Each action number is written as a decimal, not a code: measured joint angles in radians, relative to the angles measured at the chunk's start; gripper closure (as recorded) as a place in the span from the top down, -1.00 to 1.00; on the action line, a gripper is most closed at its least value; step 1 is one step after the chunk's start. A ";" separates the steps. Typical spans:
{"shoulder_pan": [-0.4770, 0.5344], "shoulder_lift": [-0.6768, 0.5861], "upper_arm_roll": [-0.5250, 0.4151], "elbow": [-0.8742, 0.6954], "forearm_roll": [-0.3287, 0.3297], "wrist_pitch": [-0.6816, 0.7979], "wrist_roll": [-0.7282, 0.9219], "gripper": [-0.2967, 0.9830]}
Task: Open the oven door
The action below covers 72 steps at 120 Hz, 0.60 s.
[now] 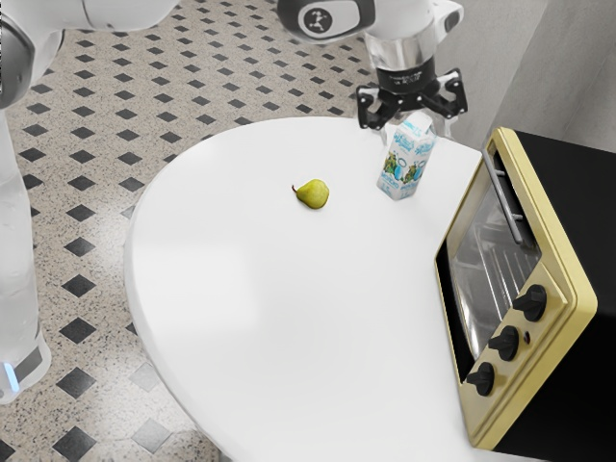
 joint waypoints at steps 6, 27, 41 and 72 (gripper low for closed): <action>0.002 0.005 -0.001 0.000 0.000 0.015 0.024 0.53; -0.001 0.028 -0.004 0.000 -0.008 0.065 0.092 0.53; 0.004 0.033 0.002 0.000 -0.061 0.084 0.103 0.53; 0.047 0.069 0.005 0.007 -0.091 0.102 0.121 0.53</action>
